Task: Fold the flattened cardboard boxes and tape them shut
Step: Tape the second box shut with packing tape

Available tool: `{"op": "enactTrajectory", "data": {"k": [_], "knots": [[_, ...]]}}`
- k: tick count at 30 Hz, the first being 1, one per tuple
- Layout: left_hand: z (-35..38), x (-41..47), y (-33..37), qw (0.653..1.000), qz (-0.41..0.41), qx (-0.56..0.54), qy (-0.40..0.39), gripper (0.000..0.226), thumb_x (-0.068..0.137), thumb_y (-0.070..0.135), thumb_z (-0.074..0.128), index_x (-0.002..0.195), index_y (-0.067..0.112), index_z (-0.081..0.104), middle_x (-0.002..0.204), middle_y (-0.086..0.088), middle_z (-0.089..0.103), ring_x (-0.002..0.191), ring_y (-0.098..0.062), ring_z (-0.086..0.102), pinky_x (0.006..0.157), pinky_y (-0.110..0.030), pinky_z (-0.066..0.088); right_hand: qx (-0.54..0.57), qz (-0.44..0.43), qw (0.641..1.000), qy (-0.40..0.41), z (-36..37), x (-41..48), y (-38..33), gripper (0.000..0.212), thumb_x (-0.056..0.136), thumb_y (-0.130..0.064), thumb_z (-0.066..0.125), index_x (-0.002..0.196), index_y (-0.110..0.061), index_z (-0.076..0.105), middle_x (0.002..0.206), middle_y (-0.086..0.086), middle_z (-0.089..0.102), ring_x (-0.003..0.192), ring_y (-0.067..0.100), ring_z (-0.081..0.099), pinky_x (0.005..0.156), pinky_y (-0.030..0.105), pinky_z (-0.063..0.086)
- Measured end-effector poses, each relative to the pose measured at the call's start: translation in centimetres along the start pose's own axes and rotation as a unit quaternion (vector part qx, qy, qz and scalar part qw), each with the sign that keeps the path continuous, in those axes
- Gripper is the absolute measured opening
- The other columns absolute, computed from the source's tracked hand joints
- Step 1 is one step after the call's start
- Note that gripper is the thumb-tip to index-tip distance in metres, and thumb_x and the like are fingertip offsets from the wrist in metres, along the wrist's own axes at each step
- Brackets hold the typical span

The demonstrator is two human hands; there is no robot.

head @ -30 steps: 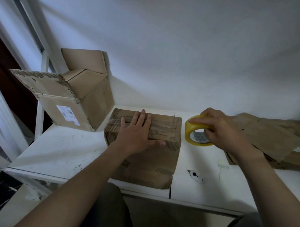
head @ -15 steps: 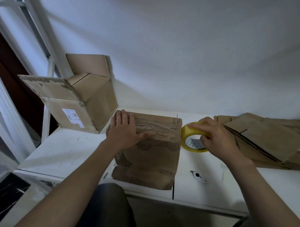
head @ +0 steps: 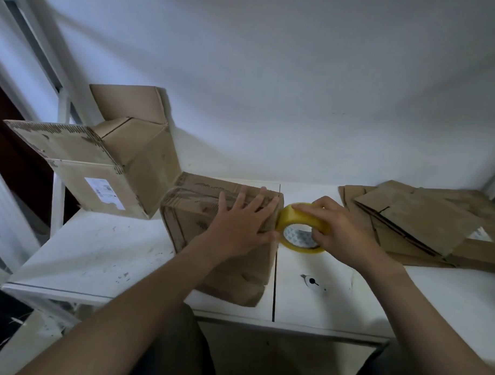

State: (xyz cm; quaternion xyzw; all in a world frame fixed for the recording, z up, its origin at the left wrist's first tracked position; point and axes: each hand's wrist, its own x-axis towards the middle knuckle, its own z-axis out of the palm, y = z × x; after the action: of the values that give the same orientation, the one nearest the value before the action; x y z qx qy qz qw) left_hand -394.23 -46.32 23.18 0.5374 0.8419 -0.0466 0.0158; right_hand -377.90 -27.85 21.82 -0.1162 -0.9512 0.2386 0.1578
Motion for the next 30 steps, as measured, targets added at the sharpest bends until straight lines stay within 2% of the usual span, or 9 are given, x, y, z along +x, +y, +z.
{"op": "enactTrajectory", "data": {"k": [4,7,10,15,19,22,25,27,30], "knots": [[-0.5,-1.5,-3.7,0.998,0.062,-0.015,-0.015,0.068,0.1,0.063,0.024,0.157,0.042,-0.005,0.166,0.009,-0.015,0.152,-0.02,-0.02,0.117,-0.068,-0.003,-0.085,0.002,0.995,-0.058,-0.2,-0.8,-4.2,0.064,0.089,-0.044,0.068,0.145,-0.049,0.037,0.11,-0.014,0.043,0.105,0.012,0.041,0.08,0.03,0.042],[-0.4,-3.1,-5.7,0.999,0.04,-0.011,-0.011,0.059,0.104,0.055,0.028,0.154,0.051,-0.003,0.167,0.007,-0.014,0.151,-0.026,-0.023,0.117,-0.067,-0.006,-0.152,-0.011,0.986,-0.065,0.6,-1.2,-7.7,0.077,0.08,-0.065,0.068,0.146,-0.045,0.032,0.117,-0.01,0.051,0.105,0.015,0.042,0.082,0.031,0.041],[-0.5,-4.4,-7.0,0.998,0.03,-0.06,-0.012,0.054,0.106,0.044,0.033,0.154,0.05,0.008,0.167,0.012,-0.004,0.152,-0.027,-0.018,0.118,-0.068,-0.003,-0.182,-0.02,0.98,-0.077,1.6,-1.0,-10.7,0.084,0.077,-0.076,0.063,0.146,-0.041,0.031,0.129,-0.009,0.056,0.111,0.015,0.044,0.087,0.032,0.04],[-0.1,-5.3,-10.2,0.982,0.088,-0.164,-0.019,0.055,0.106,0.03,0.042,0.151,0.052,0.017,0.164,0.022,0.004,0.153,-0.023,-0.012,0.124,-0.054,0.004,-0.149,-0.03,0.983,-0.107,1.6,-0.2,-13.6,0.071,0.08,-0.076,0.06,0.141,-0.042,0.043,0.125,-0.01,0.058,0.107,0.014,0.045,0.087,0.033,0.044],[-0.8,-5.4,-11.6,0.976,0.112,-0.186,-0.03,0.055,0.106,0.021,0.043,0.146,0.052,0.022,0.162,0.024,0.008,0.154,-0.02,-0.009,0.125,-0.051,0.007,-0.116,-0.065,0.987,-0.091,1.7,1.9,-13.7,0.044,0.096,-0.063,0.046,0.133,-0.041,0.057,0.113,-0.014,0.053,0.108,0.016,0.046,0.086,0.036,0.047],[-1.3,-5.4,-12.0,0.974,0.115,-0.193,-0.027,0.058,0.105,0.01,0.043,0.145,0.047,0.027,0.16,0.023,0.01,0.154,-0.02,-0.006,0.125,-0.05,0.012,-0.036,-0.087,0.994,-0.058,2.5,4.8,-13.1,0.04,0.104,-0.05,0.038,0.137,-0.037,0.057,0.132,-0.011,0.055,0.12,0.017,0.043,0.099,0.036,0.042],[-1.1,-5.6,-12.5,0.969,0.124,-0.214,-0.004,0.055,0.104,0.008,0.045,0.147,0.041,0.037,0.16,0.02,0.013,0.154,-0.019,-0.003,0.123,-0.047,0.018,0.037,-0.085,0.991,-0.094,4.3,7.8,-12.6,0.045,0.108,-0.045,0.029,0.146,-0.031,0.049,0.153,-0.011,0.044,0.141,0.012,0.036,0.118,0.035,0.027],[-1.0,-6.0,-12.4,0.965,0.113,-0.234,0.021,0.052,0.102,0.006,0.05,0.143,0.037,0.048,0.16,0.014,0.025,0.153,-0.02,0.007,0.12,-0.041,0.026,0.081,-0.042,0.988,-0.122,5.6,9.1,-12.3,0.049,0.108,-0.05,0.023,0.146,-0.034,0.049,0.155,-0.009,0.042,0.143,0.01,0.033,0.118,0.035,0.026],[-1.2,-6.9,-12.1,0.964,0.047,-0.241,0.101,0.039,0.097,0.005,0.059,0.129,0.027,0.065,0.15,-0.005,0.049,0.138,-0.027,0.045,0.108,-0.027,0.037,0.051,-0.004,0.987,-0.153,6.9,9.7,-12.2,0.054,0.106,-0.057,0.018,0.15,-0.037,0.043,0.162,-0.014,0.03,0.151,0.006,0.014,0.122,0.043,0.02]]}}
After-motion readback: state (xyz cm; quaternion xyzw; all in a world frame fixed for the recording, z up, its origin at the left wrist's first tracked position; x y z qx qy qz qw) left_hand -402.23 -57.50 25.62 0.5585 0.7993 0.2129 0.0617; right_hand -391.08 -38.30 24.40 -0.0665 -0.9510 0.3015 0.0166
